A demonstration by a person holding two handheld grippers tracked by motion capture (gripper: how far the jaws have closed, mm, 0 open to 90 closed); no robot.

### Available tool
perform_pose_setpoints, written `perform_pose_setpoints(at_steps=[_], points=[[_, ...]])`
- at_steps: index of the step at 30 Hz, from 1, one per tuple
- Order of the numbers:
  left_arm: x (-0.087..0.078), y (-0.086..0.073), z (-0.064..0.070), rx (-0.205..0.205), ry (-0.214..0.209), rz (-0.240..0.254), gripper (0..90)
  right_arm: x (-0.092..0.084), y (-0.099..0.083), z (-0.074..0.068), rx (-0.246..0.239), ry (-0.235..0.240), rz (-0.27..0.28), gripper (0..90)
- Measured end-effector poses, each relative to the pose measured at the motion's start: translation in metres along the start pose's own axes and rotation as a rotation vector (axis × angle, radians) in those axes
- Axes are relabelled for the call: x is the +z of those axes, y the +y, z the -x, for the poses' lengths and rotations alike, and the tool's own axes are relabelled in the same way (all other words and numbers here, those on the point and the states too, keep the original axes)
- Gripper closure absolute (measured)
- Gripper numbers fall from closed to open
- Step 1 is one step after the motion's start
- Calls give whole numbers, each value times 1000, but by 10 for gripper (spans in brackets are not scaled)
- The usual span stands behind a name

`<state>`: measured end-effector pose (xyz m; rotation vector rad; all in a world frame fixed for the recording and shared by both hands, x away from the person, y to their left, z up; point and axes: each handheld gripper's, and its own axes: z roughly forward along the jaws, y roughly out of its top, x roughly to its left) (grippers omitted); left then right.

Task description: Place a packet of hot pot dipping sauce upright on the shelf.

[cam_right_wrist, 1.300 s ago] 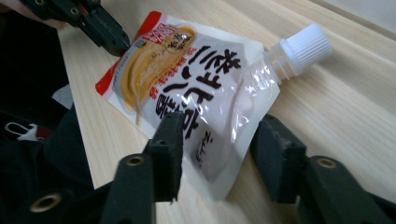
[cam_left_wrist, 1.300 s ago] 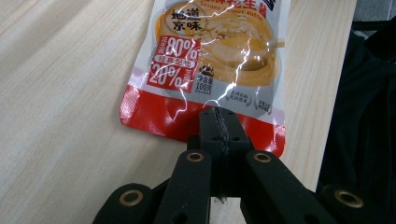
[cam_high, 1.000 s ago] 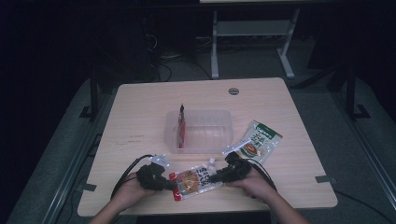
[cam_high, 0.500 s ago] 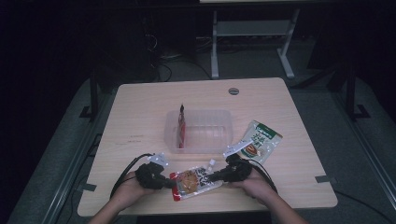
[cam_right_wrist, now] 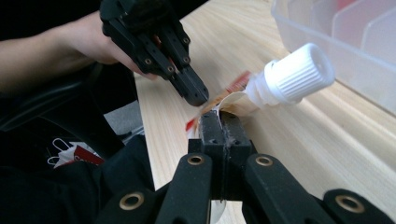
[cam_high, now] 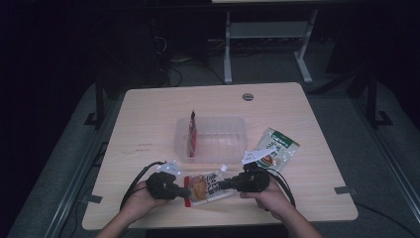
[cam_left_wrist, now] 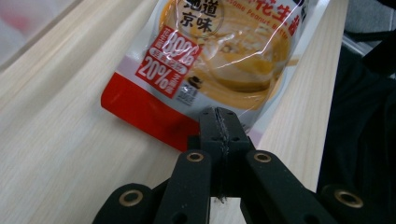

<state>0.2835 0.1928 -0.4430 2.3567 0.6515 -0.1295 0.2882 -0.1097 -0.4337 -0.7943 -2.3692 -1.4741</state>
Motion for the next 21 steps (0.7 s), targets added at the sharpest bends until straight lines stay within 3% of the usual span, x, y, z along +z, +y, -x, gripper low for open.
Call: perform_pose_setpoints(at_steps=[8,18,21], points=[[3,8,5,25,0,34,897,-10,7,-5,-32,25,55,900],[9,21,19,107,-6,60,897,-14,17,-16,-87,34,76,900],[11,23,23,106,-16,76,897,-15,19,-19,-99,42,91,900]])
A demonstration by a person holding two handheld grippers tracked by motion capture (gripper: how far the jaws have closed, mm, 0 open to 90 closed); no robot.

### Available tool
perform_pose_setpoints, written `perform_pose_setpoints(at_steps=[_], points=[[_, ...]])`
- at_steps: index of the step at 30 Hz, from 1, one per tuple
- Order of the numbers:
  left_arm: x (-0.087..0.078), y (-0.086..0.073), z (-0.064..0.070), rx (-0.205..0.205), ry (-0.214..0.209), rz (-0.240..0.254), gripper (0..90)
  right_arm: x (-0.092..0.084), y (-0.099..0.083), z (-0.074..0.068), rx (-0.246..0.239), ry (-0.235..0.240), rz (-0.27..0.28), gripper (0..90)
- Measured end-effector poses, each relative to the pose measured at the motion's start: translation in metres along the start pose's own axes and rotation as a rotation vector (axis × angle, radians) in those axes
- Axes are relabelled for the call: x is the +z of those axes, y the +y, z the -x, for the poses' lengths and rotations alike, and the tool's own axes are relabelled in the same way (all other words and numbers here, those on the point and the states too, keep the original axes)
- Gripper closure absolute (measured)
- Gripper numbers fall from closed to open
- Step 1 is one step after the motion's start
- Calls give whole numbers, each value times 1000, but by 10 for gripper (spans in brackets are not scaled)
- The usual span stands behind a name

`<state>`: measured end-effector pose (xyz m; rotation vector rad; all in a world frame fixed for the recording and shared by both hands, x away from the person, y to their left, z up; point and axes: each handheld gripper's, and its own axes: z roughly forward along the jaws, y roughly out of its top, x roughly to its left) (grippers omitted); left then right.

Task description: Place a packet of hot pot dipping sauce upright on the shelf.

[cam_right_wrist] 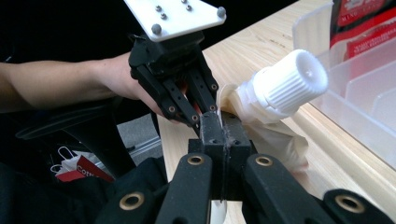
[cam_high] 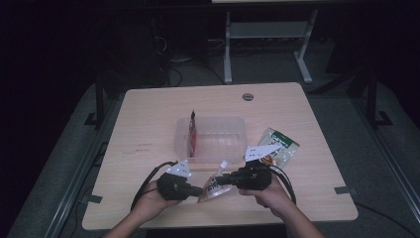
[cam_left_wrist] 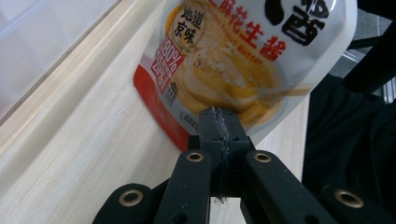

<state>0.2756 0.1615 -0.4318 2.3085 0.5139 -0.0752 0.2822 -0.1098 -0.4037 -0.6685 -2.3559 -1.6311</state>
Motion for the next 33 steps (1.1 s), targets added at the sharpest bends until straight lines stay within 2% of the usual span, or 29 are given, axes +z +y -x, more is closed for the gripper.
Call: perform_pose_setpoints(at_steps=[8,15,16,17,19,20,26,28,29,33], points=[[3,6,5,22,-15,20,897,0,5,-4,-12,14,20,900],[-6,4,2,14,-16,45,897,-6,8,-6,-20,8,39,900],[-8,4,1,3,-19,52,896,-7,9,-6,-21,5,42,900],[-9,3,0,12,-17,48,895,-8,9,-6,-24,5,44,900],[-11,1,-1,-1,-16,53,866,-10,10,-5,-30,2,54,900],[-12,0,-2,9,-13,38,852,-12,11,-5,-31,3,56,900],[-17,-8,-4,-6,-2,31,752,-18,18,-7,-37,0,72,900],[-19,-11,-5,-6,-9,13,718,-19,22,-7,-46,1,72,900],[-20,-13,-6,7,-7,4,703,-19,23,-7,-51,1,72,900],[-22,-18,-8,-11,-9,-6,633,-20,34,-7,-60,-4,67,900]])
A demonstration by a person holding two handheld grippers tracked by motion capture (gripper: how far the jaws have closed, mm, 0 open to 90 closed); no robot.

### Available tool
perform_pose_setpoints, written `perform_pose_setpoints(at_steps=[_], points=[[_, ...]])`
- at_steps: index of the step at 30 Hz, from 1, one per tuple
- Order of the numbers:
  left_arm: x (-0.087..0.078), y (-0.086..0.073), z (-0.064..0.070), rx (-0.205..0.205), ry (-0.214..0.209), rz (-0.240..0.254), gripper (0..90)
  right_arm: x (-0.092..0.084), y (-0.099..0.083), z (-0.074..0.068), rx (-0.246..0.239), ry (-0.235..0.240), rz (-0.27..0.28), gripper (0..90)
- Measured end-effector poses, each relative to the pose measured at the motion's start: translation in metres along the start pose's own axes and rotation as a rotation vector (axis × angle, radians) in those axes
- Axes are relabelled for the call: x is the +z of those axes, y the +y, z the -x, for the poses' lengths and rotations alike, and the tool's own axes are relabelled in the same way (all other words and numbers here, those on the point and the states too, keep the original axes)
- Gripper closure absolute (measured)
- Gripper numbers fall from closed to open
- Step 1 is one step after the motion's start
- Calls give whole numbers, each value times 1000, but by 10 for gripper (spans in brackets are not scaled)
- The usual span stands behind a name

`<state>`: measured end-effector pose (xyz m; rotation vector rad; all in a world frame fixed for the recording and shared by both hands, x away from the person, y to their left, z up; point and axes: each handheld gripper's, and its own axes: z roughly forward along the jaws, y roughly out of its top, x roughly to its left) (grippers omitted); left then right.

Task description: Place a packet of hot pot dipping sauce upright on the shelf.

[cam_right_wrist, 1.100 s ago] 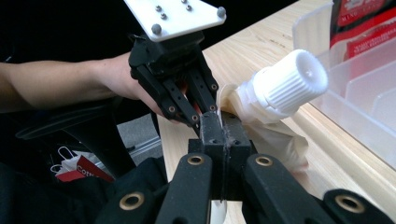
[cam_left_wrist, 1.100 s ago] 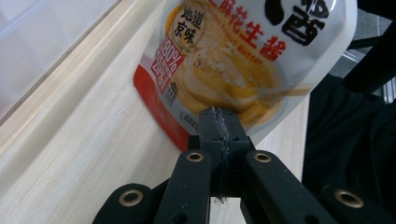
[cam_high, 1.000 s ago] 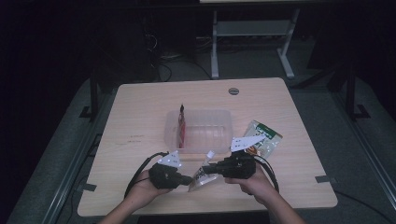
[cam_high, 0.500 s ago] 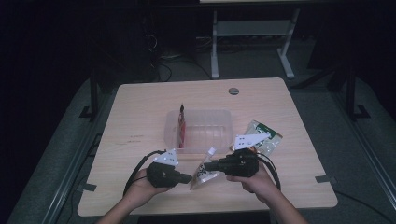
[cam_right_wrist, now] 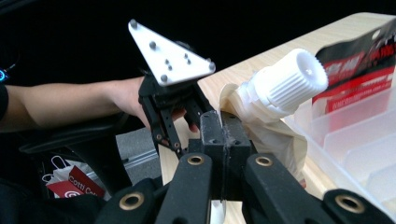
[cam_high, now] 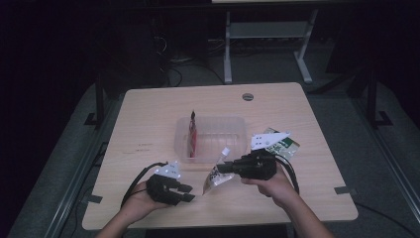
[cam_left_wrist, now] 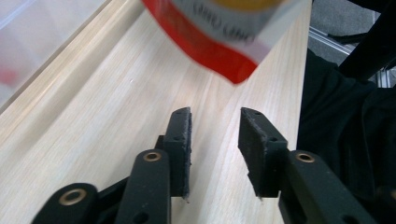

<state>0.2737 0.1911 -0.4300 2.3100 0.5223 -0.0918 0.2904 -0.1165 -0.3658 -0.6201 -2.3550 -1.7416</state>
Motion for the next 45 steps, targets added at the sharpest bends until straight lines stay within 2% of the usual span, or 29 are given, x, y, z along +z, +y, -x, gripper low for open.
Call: perform_pose_setpoints(at_steps=[9,12,18,28,35,45], points=[[-5,-4,-4,-24,-11,16,590,2,23,12,-1,3,18,900],[-5,-4,-5,-26,-11,15,567,2,29,16,-22,-9,31,899],[-2,-5,-6,-23,-14,-11,527,2,41,22,-54,-35,20,899],[-3,-5,-7,-27,-13,-11,492,6,61,37,-60,-58,25,899],[-3,-6,-7,-30,-18,-8,480,13,75,48,-62,-70,10,899],[-3,-6,-7,-27,-21,-13,463,23,86,68,-57,-98,-1,899]])
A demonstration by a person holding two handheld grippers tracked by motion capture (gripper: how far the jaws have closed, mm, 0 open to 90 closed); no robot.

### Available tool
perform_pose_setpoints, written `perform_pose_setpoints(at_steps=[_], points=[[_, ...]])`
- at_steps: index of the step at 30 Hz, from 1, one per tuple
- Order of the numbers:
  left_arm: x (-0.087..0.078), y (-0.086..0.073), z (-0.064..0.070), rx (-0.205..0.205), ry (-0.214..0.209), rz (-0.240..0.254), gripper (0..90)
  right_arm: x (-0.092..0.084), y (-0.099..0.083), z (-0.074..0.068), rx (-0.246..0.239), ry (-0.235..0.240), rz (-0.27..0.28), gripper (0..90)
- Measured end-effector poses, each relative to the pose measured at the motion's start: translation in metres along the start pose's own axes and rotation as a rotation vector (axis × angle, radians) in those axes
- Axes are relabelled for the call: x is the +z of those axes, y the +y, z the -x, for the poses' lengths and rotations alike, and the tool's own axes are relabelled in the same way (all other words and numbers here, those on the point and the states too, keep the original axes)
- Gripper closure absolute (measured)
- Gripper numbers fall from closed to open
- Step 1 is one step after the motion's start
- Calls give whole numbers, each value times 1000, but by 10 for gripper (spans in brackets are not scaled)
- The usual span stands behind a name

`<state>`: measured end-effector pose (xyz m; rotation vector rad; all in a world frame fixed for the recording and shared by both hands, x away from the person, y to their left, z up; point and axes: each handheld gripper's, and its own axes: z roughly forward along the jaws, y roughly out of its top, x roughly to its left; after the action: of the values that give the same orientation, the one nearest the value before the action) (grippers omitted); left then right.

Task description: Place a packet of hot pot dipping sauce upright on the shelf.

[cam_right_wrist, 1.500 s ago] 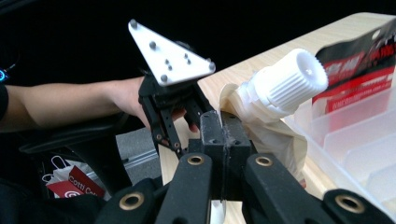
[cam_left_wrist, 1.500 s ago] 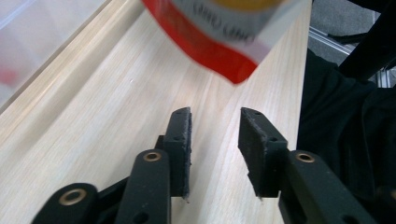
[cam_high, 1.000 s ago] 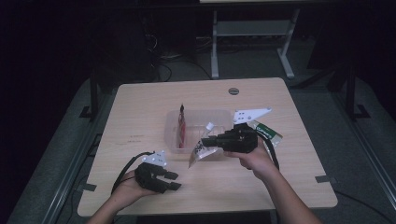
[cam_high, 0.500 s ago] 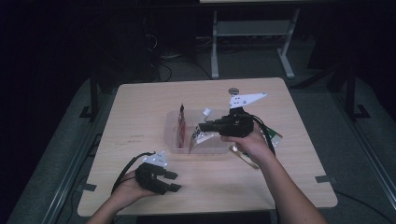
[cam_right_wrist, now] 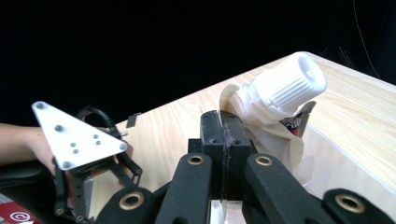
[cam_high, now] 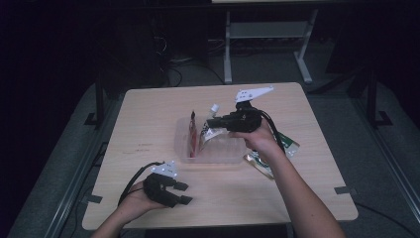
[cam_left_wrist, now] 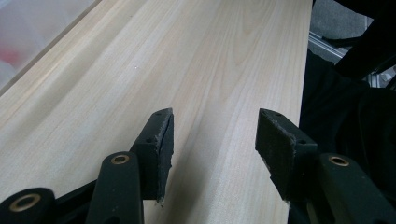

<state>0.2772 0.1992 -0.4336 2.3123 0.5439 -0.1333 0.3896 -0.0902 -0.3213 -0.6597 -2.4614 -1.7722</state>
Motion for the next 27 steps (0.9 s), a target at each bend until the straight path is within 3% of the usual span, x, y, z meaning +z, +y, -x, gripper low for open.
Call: perform_pose_setpoints(at_steps=[8,27], points=[[1,0,0,-1,-8,0,463,11,6,12,1,-17,-25,899],[2,-1,1,11,-19,-17,464,22,2,20,15,-9,-35,899]])
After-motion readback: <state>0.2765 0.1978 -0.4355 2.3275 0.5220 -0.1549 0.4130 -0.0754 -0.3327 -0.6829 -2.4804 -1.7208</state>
